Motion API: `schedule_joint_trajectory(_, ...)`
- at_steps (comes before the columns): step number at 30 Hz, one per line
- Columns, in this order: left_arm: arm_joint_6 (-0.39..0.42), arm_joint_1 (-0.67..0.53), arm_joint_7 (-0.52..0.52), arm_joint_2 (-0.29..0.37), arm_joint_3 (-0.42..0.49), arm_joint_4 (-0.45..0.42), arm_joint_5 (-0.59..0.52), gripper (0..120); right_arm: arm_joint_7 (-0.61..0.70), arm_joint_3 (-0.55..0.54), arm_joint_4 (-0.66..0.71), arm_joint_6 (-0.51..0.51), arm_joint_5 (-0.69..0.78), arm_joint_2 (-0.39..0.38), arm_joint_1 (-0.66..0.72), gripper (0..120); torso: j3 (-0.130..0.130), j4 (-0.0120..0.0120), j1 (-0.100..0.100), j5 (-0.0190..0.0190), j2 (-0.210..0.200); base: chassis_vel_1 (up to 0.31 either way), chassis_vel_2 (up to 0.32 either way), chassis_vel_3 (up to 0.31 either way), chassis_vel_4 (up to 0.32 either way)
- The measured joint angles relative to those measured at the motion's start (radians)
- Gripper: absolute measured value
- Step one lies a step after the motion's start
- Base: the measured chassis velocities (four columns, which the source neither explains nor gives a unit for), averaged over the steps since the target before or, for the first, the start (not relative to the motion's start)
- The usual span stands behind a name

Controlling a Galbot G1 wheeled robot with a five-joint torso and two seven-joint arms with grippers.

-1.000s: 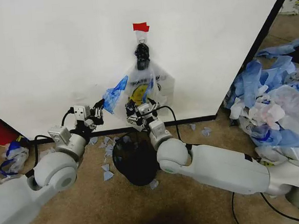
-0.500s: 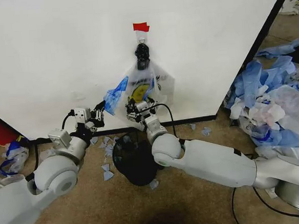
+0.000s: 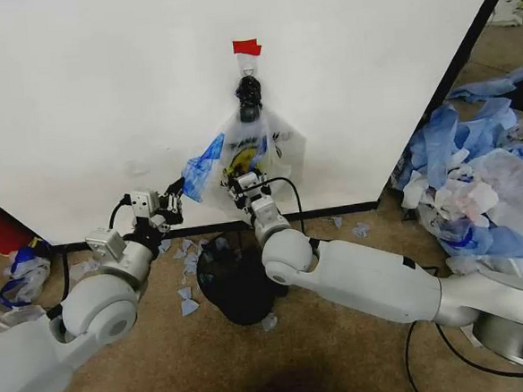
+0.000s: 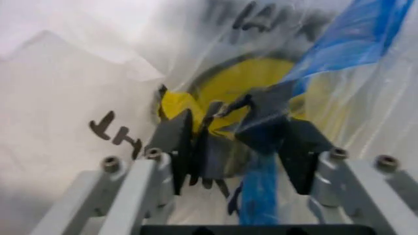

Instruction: Pick up the garbage bag from the wall and place it over the trash bin.

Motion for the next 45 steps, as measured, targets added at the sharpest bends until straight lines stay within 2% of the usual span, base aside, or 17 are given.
schedule_joint_trajectory(3,-0.004,0.006,0.000,-0.004,-0.001,0.000,0.003,0,0.000,0.004,-0.016,0.001,0.002,0.006,0.000,30,0.000,0.0001,0.000,0.0001,0.000,0.000,0.000,0.000,0.000)
schedule_joint_trajectory(4,-0.004,0.006,0.000,-0.004,-0.001,0.000,0.003,0,0.000,0.004,-0.016,0.001,0.002,0.006,0.000,30,0.000,0.0001,0.000,0.0001,0.000,0.000,0.000,0.000,0.000)
schedule_joint_trajectory(11,-0.005,0.010,0.000,-0.012,-0.001,0.007,0.009,0,-0.005,0.006,-0.010,0.013,0.007,0.003,-0.004,0,0.000,0.0001,0.000,0.0001,0.000,0.000,0.000,0.000,0.000)
schedule_joint_trajectory(26,-0.007,-0.001,-0.001,-0.014,0.002,0.032,0.012,0,-0.004,0.048,0.164,0.039,0.007,-0.058,-0.061,0,0.000,0.0000,0.000,0.0001,0.000,0.000,0.000,0.000,0.000)
schedule_joint_trajectory(38,-0.005,-0.011,-0.006,-0.013,0.002,0.041,0.012,0,-0.057,0.172,0.353,0.100,0.070,-0.178,-0.136,0,0.000,0.0001,0.000,0.0002,0.000,0.000,0.000,0.000,0.000)
schedule_joint_trajectory(45,0.008,-0.014,-0.027,-0.002,-0.013,0.019,0.007,0,-0.131,0.312,0.465,0.165,0.114,-0.290,-0.276,0,0.000,0.0000,0.000,0.0003,0.000,0.000,0.000,0.000,0.000)
